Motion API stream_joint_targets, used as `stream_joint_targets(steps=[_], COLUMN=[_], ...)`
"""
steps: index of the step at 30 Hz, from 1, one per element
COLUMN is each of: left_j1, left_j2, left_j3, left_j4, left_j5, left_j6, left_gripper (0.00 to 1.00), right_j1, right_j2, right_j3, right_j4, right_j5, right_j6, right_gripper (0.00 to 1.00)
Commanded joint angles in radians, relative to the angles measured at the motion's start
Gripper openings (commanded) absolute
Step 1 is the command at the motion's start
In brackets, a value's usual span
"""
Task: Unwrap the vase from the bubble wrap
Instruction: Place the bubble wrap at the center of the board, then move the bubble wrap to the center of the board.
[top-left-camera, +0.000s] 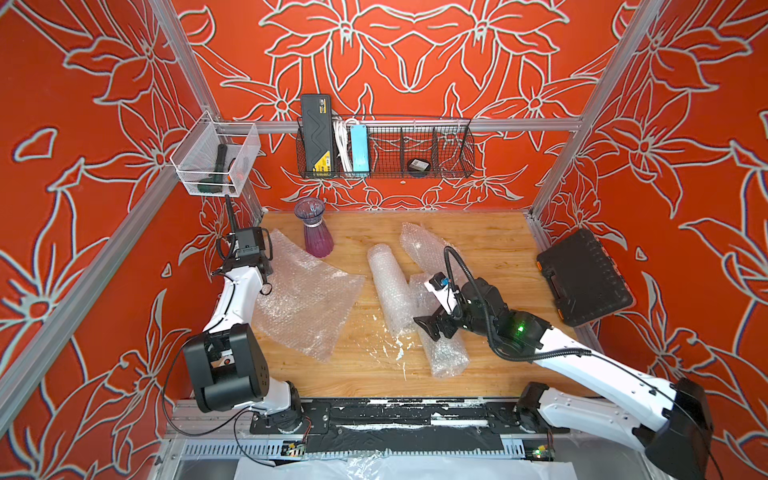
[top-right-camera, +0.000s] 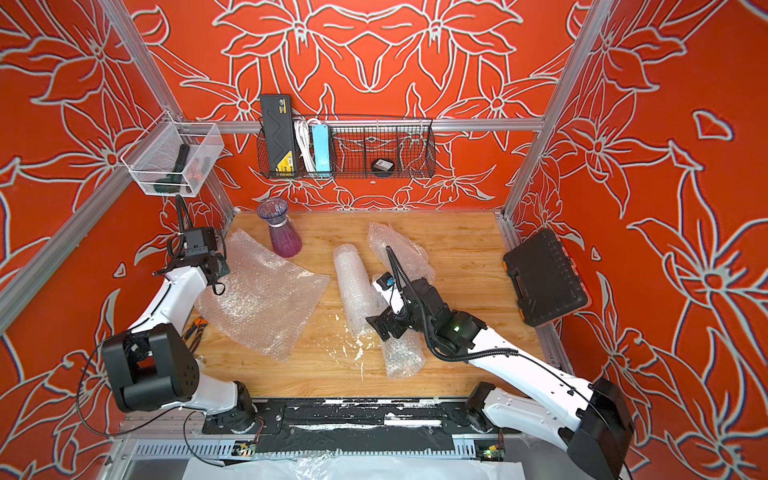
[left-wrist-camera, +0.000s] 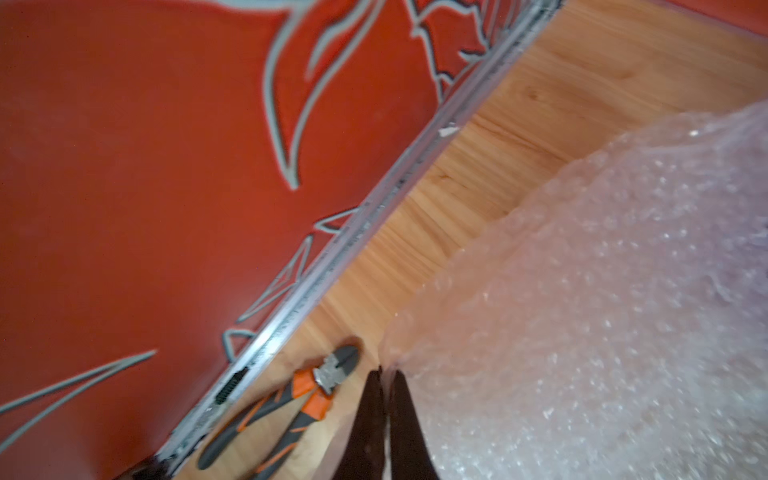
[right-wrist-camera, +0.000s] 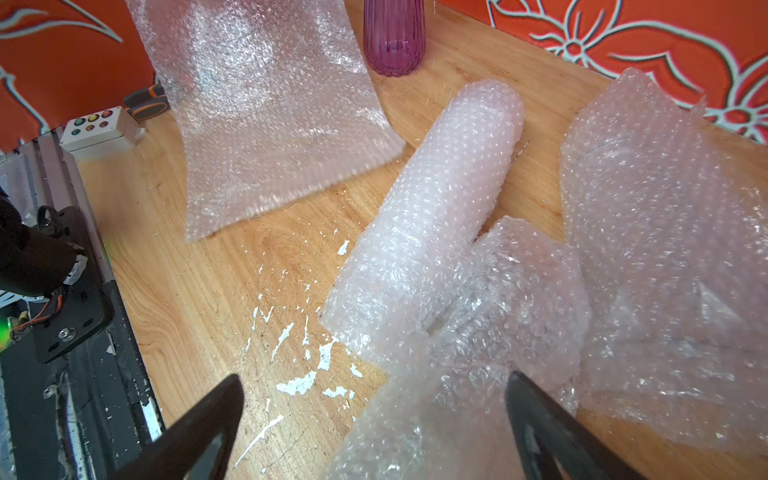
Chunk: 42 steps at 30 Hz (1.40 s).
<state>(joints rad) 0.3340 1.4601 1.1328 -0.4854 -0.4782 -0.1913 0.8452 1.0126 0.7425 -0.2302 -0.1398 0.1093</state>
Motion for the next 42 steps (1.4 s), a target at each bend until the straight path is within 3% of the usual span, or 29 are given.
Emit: stream_joint_targets(steps=[1,5,6,8,10,12,17,22,28,32,35,42], left_j1=[0.034,0.053,0.053,0.054,0.054,0.054,0.030,-0.059,-0.184,-0.367,-0.499,-0.753], left_j2=[0.005,0.020,0.021,0.006,-0.022,-0.054,-0.190,-0.364,-0.561,-0.569,-0.554,-0.421], left_j3=[0.054,0.080,0.079,0.064,0.042,0.034,0.025,-0.047,-0.247,-0.355,-0.409,-0.443], left_j4=[-0.012,-0.020,-0.021,-0.016,-0.002,0.002,0.000,-0.005,-0.010,0.044,0.132,0.332], left_j5=[-0.160,-0.171,-0.164,-0.138,-0.114,-0.085,0.057,0.181,0.532,0.662,0.694,0.666], left_j6=[0.032,0.038,0.031,0.018,0.008,-0.006,-0.074,-0.113,-0.181,-0.223,-0.278,-0.368], left_gripper=[0.00,0.00,0.12,0.52,0.85,0.99,1.00,1.00,0.99,1.00,1.00,1.00], right_j1=[-0.001,-0.004,-0.005,-0.004,-0.004,-0.004,-0.004,-0.003,-0.019,-0.043,-0.055,-0.088], right_j2=[-0.014,-0.018,-0.019,-0.022,-0.025,-0.024,-0.020,-0.005,0.043,0.061,0.079,0.158], right_j3=[-0.020,-0.026,-0.027,-0.025,-0.026,-0.023,0.002,0.030,0.090,0.124,0.136,0.159], right_j4=[-0.018,-0.013,-0.012,-0.014,-0.016,-0.022,-0.074,-0.127,-0.236,-0.288,-0.318,-0.367], right_j5=[0.023,0.019,0.015,0.013,0.015,0.017,0.018,0.041,0.107,0.133,0.161,0.206], right_j6=[-0.020,-0.013,-0.013,-0.011,-0.013,-0.013,-0.016,-0.018,-0.035,-0.031,-0.021,-0.006], right_gripper=[0.98,0.98,0.98,0.98,0.98,0.98,0.98,0.98,0.98,0.98,0.98,0.98])
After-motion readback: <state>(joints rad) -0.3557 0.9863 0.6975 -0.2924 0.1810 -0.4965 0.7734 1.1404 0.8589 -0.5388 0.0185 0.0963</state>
